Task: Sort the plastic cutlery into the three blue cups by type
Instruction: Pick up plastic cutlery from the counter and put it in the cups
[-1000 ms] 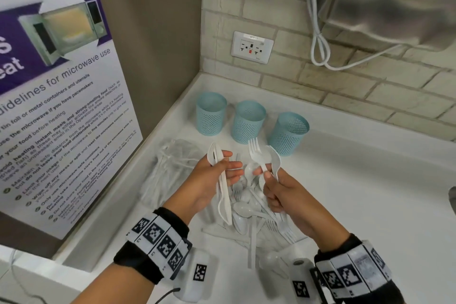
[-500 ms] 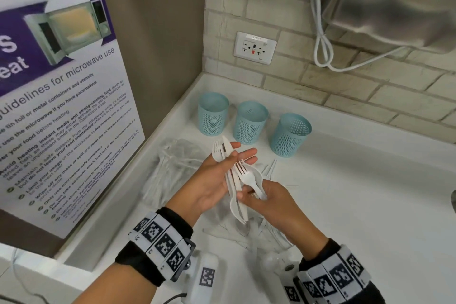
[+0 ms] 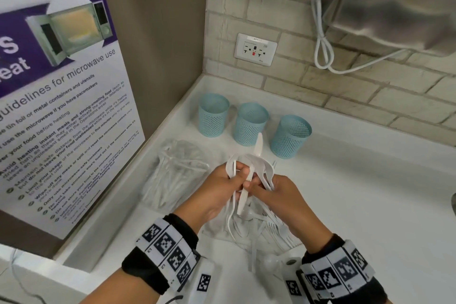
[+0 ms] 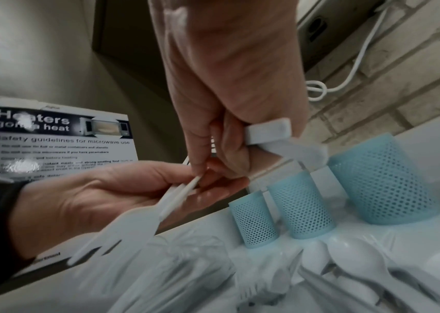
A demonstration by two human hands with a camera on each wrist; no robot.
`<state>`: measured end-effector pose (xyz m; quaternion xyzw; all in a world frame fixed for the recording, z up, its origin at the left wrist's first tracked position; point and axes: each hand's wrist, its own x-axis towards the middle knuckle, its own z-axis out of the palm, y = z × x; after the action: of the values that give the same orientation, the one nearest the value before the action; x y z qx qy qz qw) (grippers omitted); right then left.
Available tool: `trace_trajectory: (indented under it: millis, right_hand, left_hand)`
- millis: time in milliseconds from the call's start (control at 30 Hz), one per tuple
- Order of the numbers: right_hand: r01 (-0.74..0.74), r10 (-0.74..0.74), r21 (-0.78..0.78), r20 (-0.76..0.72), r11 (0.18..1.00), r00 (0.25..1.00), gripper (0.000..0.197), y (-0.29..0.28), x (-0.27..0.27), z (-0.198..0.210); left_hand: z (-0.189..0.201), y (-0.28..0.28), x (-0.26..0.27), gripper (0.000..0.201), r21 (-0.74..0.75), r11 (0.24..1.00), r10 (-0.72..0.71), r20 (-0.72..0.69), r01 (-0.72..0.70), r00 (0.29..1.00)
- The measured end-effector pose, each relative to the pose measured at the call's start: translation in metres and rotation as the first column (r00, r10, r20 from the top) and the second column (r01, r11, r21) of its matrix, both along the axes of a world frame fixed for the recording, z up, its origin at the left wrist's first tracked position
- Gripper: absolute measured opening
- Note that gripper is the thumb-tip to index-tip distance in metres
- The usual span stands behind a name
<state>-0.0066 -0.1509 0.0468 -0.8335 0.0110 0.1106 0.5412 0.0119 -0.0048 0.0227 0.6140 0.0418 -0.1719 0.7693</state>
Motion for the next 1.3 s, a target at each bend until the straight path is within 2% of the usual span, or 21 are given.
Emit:
trace_trajectory:
  millis: [67, 133, 233, 300, 367, 433, 533, 667, 767, 933, 1000, 1167, 1300]
  right_hand:
    - [0.056, -0.054, -0.026, 0.07, 0.998, 0.996, 0.014, -0.001, 0.006, 0.002]
    - [0.098, -0.102, 0.036, 0.127, 0.994, 0.987, 0.019, -0.001, 0.015, 0.008]
    - [0.09, -0.1, 0.095, 0.11, 0.991, 0.989, 0.02, 0.003, 0.029, 0.018]
    - [0.098, -0.102, 0.035, 0.134, 0.995, 0.986, 0.027, 0.004, 0.038, 0.023]
    - [0.136, -0.121, -0.055, 0.211, 0.989, 0.97, 0.04, 0.005, 0.047, 0.03]
    - [0.188, -0.16, -0.066, 0.305, 0.98, 0.939, 0.044, 0.005, 0.055, 0.038]
    - [0.288, -0.282, 0.049, 0.408, 0.956, 0.868, 0.041, 0.003, 0.069, 0.047]
    - [0.33, -0.396, 0.222, 0.411, 0.917, 0.821, 0.024, 0.017, 0.093, 0.048]
    - [0.278, -0.365, 0.269, 0.365, 0.922, 0.857, 0.017, 0.032, 0.114, 0.038]
    - [0.187, -0.196, 0.06, 0.348, 0.981, 0.917, 0.023, 0.055, 0.141, 0.014]
    - [0.128, -0.13, 0.027, 0.314, 0.991, 0.941, 0.023, 0.059, 0.145, 0.008]
    - [0.068, -0.072, 0.023, 0.282, 0.997, 0.957, 0.017, 0.054, 0.139, 0.004]
    - [0.032, -0.056, 0.089, 0.284, 0.995, 0.957, 0.03, 0.044, 0.127, 0.012]
  left_hand:
    - [-0.002, 0.001, 0.002, 0.013, 0.018, 1.0, -0.001, -0.001, 0.001, 1.0]
    - [-0.001, 0.003, 0.001, 0.016, 0.02, 1.0, -0.021, 0.013, 0.021, 1.0]
    - [0.002, 0.001, -0.003, 0.02, 0.045, 0.992, -0.117, 0.027, 0.116, 0.993]
    - [0.004, 0.0, -0.005, 0.017, 0.035, 0.991, -0.132, 0.028, 0.131, 0.991]
    - [0.002, 0.003, -0.002, 0.017, 0.028, 0.999, -0.034, 0.01, 0.034, 0.999]
    - [0.0, 0.01, 0.003, 0.015, -0.025, 0.993, 0.118, -0.064, -0.119, 0.991]
    - [0.0, 0.021, 0.008, 0.018, -0.084, 0.967, 0.229, -0.131, -0.241, 0.964]
    - [0.002, 0.027, 0.007, 0.022, -0.121, 0.962, 0.228, -0.139, -0.245, 0.964]
    - [0.002, 0.026, 0.006, 0.023, -0.174, 0.954, 0.217, -0.161, -0.244, 0.963]
    - [0.003, 0.026, 0.009, 0.022, -0.187, 0.951, 0.214, -0.167, -0.245, 0.962]
    - [0.003, 0.027, 0.01, 0.022, -0.195, 0.948, 0.22, -0.167, -0.251, 0.961]
    - [0.004, 0.029, 0.011, 0.022, -0.211, 0.939, 0.244, -0.154, -0.273, 0.957]
    - [0.005, 0.029, 0.014, 0.021, -0.227, 0.926, 0.274, -0.149, -0.302, 0.95]
